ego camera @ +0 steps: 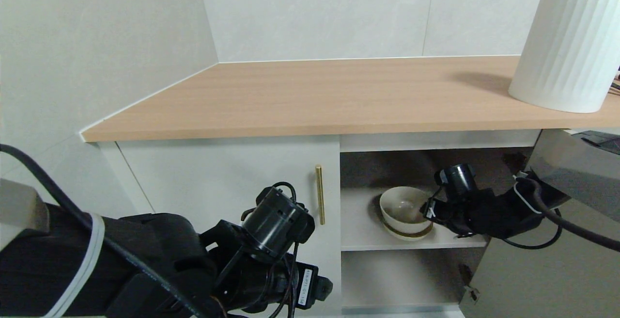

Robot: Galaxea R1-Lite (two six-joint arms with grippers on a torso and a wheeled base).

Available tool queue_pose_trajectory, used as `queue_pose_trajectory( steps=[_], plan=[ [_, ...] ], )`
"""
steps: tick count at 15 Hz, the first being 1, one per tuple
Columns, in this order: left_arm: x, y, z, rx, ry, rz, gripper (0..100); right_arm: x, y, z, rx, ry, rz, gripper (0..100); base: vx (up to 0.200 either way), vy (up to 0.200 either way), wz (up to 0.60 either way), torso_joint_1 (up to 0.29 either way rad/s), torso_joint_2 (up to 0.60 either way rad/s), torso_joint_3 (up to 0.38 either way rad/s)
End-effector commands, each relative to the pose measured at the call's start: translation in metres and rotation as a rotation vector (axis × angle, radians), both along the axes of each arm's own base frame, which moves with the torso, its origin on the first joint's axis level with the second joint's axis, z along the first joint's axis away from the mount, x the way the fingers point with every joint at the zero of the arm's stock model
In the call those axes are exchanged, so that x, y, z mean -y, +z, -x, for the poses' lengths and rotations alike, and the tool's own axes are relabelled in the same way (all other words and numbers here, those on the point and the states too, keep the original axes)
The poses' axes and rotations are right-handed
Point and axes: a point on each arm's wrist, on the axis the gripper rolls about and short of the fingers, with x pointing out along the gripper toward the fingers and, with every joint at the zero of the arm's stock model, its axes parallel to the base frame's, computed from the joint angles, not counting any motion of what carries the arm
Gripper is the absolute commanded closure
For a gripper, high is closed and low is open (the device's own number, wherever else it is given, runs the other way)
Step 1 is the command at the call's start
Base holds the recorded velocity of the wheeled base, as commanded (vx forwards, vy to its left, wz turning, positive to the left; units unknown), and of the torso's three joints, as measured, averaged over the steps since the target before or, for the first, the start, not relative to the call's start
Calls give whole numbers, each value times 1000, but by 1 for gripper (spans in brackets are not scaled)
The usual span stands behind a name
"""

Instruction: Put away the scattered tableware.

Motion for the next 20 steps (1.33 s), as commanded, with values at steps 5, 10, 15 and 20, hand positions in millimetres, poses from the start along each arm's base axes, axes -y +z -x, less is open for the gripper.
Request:
queue_pose_trajectory(
  steps=[5, 10, 15, 20],
  plan=[
    [-1, 3, 0, 8, 4, 6, 0, -3, 5, 10, -8, 25, 5, 0, 0, 0, 0, 0, 0, 0],
    [-36, 47, 6, 106, 95, 53, 0, -23, 49, 90, -1, 305, 93, 0, 0, 0, 0, 0, 0, 0],
    [-90, 100, 45, 254, 169, 175, 0, -1, 122, 168, 98, 424, 117, 0, 0, 0, 0, 0, 0, 0],
    [-119, 106, 41, 293, 299, 183, 0, 16, 144, 201, 62, 451, 98, 0, 0, 0, 0, 0, 0, 0]
  ],
)
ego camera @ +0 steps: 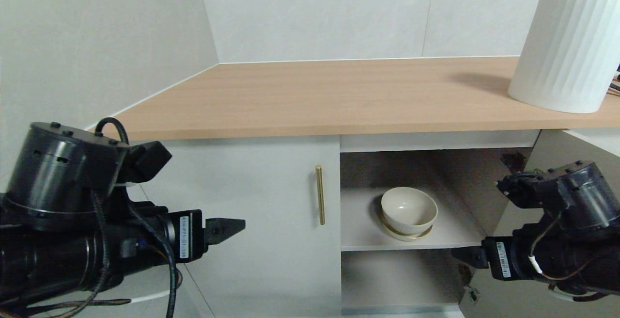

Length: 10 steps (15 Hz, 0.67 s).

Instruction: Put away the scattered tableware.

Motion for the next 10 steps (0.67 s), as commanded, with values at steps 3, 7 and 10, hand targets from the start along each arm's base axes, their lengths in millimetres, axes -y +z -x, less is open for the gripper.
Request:
queue_pose_trajectory(
  steps=[3, 7, 10],
  plan=[
    [-6, -1, 2, 8, 3, -16, 0, 5, 10, 10, 23, 14, -56, 0, 0, 0, 0, 0, 0, 0],
    [-3, -7, 0, -17, -9, -35, 0, 5, 12, 12, 29, 14, -62, 0, 0, 0, 0, 0, 0, 0],
    [-1, -9, 0, -24, -15, -37, 0, 5, 11, 12, 23, 15, -59, 0, -133, 0, 0, -2, 0, 2]
  ],
)
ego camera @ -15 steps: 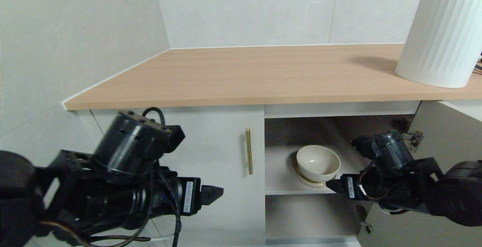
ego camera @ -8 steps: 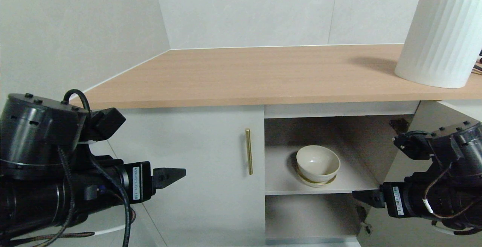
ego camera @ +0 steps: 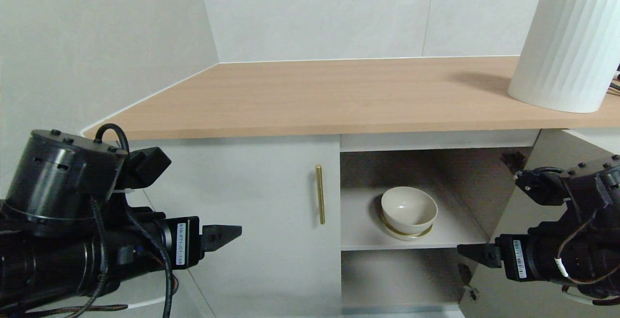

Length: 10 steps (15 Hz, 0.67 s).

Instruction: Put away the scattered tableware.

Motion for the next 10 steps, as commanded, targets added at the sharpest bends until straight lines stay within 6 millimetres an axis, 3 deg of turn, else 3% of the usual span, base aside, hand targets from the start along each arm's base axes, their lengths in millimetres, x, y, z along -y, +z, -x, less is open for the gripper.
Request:
queue_pose_trajectory(
  steps=[1, 10],
  plan=[
    [2, -5, -3, -21, -1, -11, 0, 0, 0, 0, -2, 3, 2, 0, -200, 0, 0, 22, 2, -2],
    [4, -9, -4, -35, -10, -21, 0, 1, 1, 3, 4, 7, 1, 0, -200, 0, 0, 4, 1, 4]
  ],
)
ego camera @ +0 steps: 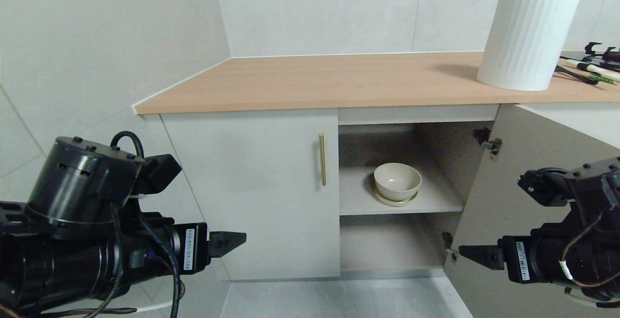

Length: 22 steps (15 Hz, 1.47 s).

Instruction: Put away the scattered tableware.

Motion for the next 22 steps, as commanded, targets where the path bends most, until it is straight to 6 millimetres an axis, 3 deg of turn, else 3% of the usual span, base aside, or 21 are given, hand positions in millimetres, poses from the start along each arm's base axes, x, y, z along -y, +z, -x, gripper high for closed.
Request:
queue_pose_trajectory(
  steps=[1, 6, 20, 22],
  plan=[
    [1, -1, 0, -3, -2, -1, 0, 0, -2, 0, -6, 1, 4, 0, -200, 0, 0, 2, -2, 7],
    [1, -3, 0, -8, -9, -10, 0, -3, -3, 3, -19, 18, 12, 0, -200, 0, 0, 2, 3, 4],
    [2, -5, -1, -15, -15, -21, 0, 2, -2, 10, -30, 27, 53, 0, 0, 0, 0, 0, 0, 0],
    [2, -5, -1, -14, -14, -22, 0, 5, -2, 15, -55, 43, 91, 0, 0, -200, 0, -5, 5, 7]
  ],
)
